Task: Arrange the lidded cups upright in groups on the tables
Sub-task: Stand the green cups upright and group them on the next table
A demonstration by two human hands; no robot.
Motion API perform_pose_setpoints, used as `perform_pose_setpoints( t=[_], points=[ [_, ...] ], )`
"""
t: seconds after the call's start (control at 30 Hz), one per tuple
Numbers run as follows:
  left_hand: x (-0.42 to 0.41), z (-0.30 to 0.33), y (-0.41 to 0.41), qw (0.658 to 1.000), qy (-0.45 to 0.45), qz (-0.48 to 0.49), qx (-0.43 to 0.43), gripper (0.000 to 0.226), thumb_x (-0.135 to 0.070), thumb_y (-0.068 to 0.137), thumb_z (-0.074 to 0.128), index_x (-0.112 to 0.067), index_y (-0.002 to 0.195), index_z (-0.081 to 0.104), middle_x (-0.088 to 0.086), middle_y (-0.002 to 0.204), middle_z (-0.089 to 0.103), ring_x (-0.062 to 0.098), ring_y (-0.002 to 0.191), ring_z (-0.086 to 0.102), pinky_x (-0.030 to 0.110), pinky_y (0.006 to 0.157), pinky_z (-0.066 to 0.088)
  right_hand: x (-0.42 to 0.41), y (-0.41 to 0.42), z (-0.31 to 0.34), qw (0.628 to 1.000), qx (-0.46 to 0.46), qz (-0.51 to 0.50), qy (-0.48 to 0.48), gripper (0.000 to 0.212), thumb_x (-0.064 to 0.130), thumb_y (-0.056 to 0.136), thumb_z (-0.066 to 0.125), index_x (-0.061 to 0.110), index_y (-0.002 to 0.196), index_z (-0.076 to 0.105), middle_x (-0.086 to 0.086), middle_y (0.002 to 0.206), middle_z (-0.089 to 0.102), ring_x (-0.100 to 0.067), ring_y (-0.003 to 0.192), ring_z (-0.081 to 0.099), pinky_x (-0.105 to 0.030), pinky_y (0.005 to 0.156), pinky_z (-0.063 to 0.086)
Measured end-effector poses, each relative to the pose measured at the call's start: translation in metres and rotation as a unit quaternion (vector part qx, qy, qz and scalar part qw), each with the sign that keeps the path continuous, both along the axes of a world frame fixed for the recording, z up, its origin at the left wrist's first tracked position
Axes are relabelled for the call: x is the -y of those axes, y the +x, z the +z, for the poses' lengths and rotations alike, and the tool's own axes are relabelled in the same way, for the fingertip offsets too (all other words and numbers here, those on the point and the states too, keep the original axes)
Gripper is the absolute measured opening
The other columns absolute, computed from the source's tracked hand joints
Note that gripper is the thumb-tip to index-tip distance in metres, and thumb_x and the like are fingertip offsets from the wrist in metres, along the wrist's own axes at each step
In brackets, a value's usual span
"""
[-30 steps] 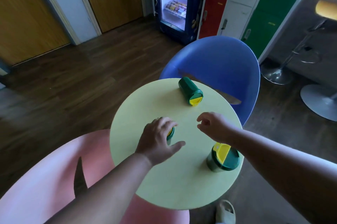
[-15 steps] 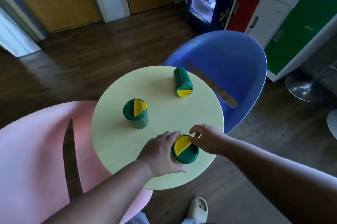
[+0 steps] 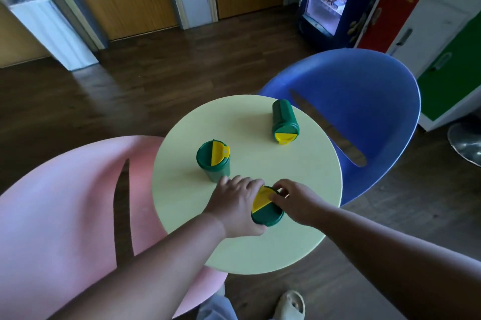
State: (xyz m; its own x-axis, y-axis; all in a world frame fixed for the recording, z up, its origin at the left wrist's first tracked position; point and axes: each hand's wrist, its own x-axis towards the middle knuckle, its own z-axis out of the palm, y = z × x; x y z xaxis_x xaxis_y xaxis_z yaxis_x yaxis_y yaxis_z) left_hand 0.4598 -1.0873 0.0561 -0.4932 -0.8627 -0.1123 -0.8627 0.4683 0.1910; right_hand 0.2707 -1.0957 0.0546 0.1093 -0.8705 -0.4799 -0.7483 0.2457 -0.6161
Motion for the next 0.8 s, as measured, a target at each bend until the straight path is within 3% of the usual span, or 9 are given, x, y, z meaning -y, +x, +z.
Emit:
perform_pose_setpoints(
  t=[0.2, 0.33, 0.57, 0.8],
  points=[
    [0.036, 0.002, 0.023, 0.998, -0.052, -0.027, 0.022, 0.084, -0.068, 0.055, 0.059, -0.028, 0.128, 0.051, -0.012, 0.115, 0.063, 0.017, 0.116, 0.05, 0.038, 0.09, 0.031, 0.034, 0.025, 0.005, 1.0, -0.021, -0.006, -0.012, 0.027, 0.036, 0.094, 0.056, 0.021, 0.116, 0.061, -0.001, 0.105, 0.068, -0.022, 0.088, 0.062, -0.032, 0.071, 0.052],
    [0.054, 0.002, 0.031, 0.998, -0.056, -0.027, 0.021, 0.082, -0.069, 0.055, 0.058, -0.027, 0.125, 0.051, -0.011, 0.115, 0.063, 0.018, 0.12, 0.047, 0.04, 0.095, 0.028, 0.049, 0.036, 0.005, 0.999, -0.04, -0.017, -0.017, 0.031, 0.037, 0.093, 0.055, 0.021, 0.119, 0.061, -0.003, 0.111, 0.067, -0.022, 0.091, 0.061, -0.031, 0.069, 0.05],
    [0.073, 0.004, 0.036, 0.997, -0.033, -0.054, 0.035, 0.08, -0.072, 0.065, 0.053, -0.026, 0.129, 0.041, -0.01, 0.129, 0.054, 0.016, 0.139, 0.028, 0.043, 0.107, 0.009, 0.056, 0.045, 0.005, 0.998, -0.053, -0.041, -0.015, 0.035, 0.036, 0.093, 0.053, 0.02, 0.124, 0.06, -0.005, 0.116, 0.065, -0.022, 0.094, 0.059, -0.03, 0.072, 0.047],
    [0.087, 0.008, 0.05, 0.996, -0.016, -0.084, 0.019, 0.097, -0.081, 0.067, 0.051, -0.027, 0.146, 0.032, -0.007, 0.152, 0.034, 0.017, 0.146, 0.017, 0.042, 0.114, 0.016, 0.058, 0.046, 0.007, 0.996, -0.063, -0.057, 0.007, 0.042, 0.033, 0.094, 0.054, 0.02, 0.134, 0.054, -0.007, 0.127, 0.061, -0.023, 0.105, 0.058, -0.03, 0.08, 0.047]
  ],
)
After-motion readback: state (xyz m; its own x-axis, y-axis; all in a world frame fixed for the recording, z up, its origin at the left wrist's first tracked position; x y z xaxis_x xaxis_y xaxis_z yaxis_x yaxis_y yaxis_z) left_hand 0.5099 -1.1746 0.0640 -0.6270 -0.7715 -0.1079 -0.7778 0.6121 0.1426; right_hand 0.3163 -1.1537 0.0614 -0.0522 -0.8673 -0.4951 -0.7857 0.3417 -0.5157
